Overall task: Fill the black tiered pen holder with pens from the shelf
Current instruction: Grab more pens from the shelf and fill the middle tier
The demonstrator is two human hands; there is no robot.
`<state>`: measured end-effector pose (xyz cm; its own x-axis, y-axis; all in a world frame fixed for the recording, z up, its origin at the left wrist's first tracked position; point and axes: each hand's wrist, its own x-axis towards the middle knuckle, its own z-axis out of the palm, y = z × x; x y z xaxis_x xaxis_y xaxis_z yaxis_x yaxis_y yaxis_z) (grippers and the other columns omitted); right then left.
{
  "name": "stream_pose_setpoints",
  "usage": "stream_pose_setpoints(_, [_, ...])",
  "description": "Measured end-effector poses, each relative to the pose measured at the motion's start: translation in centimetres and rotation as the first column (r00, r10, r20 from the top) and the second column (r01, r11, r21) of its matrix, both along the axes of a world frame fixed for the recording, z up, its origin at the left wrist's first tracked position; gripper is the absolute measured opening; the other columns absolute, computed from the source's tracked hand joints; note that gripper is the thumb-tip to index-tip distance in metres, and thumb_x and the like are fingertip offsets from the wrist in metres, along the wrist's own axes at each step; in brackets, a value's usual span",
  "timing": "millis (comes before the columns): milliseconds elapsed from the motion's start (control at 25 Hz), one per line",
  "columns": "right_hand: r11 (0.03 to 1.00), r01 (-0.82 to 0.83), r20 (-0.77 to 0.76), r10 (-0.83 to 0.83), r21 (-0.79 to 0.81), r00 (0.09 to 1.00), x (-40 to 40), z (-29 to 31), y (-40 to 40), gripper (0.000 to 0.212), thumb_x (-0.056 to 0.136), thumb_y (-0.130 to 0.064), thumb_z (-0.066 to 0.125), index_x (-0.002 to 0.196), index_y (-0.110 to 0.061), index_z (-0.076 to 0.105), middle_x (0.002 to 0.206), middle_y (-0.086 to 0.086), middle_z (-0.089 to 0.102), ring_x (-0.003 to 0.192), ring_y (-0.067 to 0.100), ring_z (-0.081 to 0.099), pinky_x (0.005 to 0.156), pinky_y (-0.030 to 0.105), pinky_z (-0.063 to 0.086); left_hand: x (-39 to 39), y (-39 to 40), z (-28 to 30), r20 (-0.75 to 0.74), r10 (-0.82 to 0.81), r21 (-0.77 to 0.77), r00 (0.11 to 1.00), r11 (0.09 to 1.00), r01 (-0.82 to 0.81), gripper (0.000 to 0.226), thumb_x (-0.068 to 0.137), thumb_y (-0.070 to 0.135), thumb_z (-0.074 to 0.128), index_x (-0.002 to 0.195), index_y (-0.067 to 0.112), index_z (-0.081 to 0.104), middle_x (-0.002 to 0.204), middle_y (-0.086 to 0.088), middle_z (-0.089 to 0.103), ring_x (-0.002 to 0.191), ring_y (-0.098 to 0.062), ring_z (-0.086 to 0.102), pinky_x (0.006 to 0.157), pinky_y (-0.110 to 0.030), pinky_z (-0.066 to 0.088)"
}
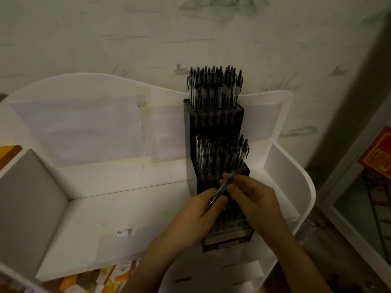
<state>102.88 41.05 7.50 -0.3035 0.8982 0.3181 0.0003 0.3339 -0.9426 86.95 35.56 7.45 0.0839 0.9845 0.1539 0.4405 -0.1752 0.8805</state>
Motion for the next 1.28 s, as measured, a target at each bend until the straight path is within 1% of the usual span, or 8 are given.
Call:
stream_pose_setpoints(120, [0.997,-0.047,-0.104,0.042,-0.054,0.994,0.2,0.8,-0.2,0.024,0.082,-0.033,0.064,0.102,-0.023,0.075,0.098,-0.005,0.076,0.097,0.010,0.070,0.079,0.015,0.053,0.5,0.0,0.1,-0.006,-0.012,-0.008,1.000,1.000,0.011,0.024,0.101,0.037,0.044,0.086,0.025,0.059,0.060,0.018,0.055,0.049,0.002,0.047,0.051,-0.025,0.041])
stream_pose_setpoints(200, [0.996,-0.046,-0.156,0.034,-0.073,0.987,0.5,1.2,-0.3,0.016,0.084,-0.024,0.066,0.097,-0.021,0.076,0.094,-0.001,0.077,0.093,0.013,0.071,0.077,0.015,0.053,0.6,0.0,0.2,0.004,-0.002,-0.015,1.000,1.000,0.002,0.027,0.100,0.041,0.046,0.087,0.020,0.058,0.060,0.011,0.054,0.051,-0.005,0.049,0.052,-0.037,0.042])
stream_pose_setpoints(320, [0.993,0.045,-0.254,-0.070,-0.106,0.965,1.4,2.1,0.0,0.012,0.086,-0.012,0.067,0.091,-0.019,0.076,0.088,0.005,0.077,0.084,0.018,0.073,0.072,0.018,0.056,0.4,-0.1,0.3,-0.063,0.061,0.009,0.996,0.998,-0.060,0.022,0.096,0.046,0.049,0.088,0.026,0.057,0.066,0.001,0.060,0.058,-0.018,0.059,0.059,-0.049,0.052])
stream_pose_setpoints(400, [0.986,0.158,-0.260,-0.168,-0.060,0.951,2.5,2.7,0.5,0.009,0.083,-0.012,0.070,0.091,-0.015,0.075,0.083,0.003,0.077,0.079,0.017,0.074,0.069,0.016,0.055,-0.2,-0.2,0.3,-0.169,0.141,0.053,0.975,0.990,-0.133,0.015,0.095,0.045,0.051,0.097,0.032,0.058,0.073,0.004,0.064,0.065,-0.014,0.064,0.064,-0.046,0.054])
stream_pose_setpoints(520, [0.955,0.285,-0.161,-0.270,0.080,0.949,4.1,2.6,1.3,0.012,0.081,-0.014,0.075,0.092,-0.016,0.073,0.081,-0.004,0.076,0.076,0.011,0.072,0.071,0.015,0.054,-0.9,-0.6,0.5,-0.351,0.302,0.189,0.887,0.950,-0.249,0.025,0.094,0.047,0.052,0.118,0.041,0.053,0.098,0.020,0.065,0.086,0.001,0.061,0.074,-0.032,0.056])
stream_pose_setpoints(640, [0.920,0.320,0.059,-0.341,0.228,0.938,4.2,0.6,2.0,0.012,0.082,-0.017,0.075,0.094,-0.020,0.073,0.079,-0.011,0.073,0.078,0.003,0.069,0.074,0.011,0.052,-1.1,-0.8,0.7,-0.477,0.411,0.349,0.777,0.900,-0.262,0.042,0.094,0.048,0.051,0.134,0.039,0.044,0.126,0.018,0.057,0.108,-0.003,0.055,0.082,-0.020,0.048])
stream_pose_setpoints(760, [0.920,0.268,0.177,-0.325,0.287,0.929,3.6,-2.1,2.7,0.014,0.084,-0.016,0.074,0.096,-0.021,0.071,0.084,-0.016,0.070,0.082,-0.003,0.065,0.075,0.004,0.047,-1.0,-0.8,0.7,-0.550,0.447,0.396,0.706,0.883,-0.251,0.052,0.094,0.044,0.051,0.143,0.032,0.040,0.140,0.012,0.049,0.124,-0.008,0.047,0.095,-0.018,0.037])
stream_pose_setpoints(1280, [0.924,0.177,0.238,-0.266,0.339,0.934,3.3,-5.3,4.6,0.022,0.083,-0.016,0.075,0.095,-0.032,0.066,0.081,-0.028,0.062,0.083,-0.014,0.060,0.068,-0.001,0.042,-0.1,-2.1,-0.1,-0.604,0.510,0.367,0.612,0.860,-0.355,0.054,0.095,0.046,0.049,0.146,0.035,0.034,0.145,0.012,0.046,0.128,-0.008,0.045,0.099,-0.017,0.033])
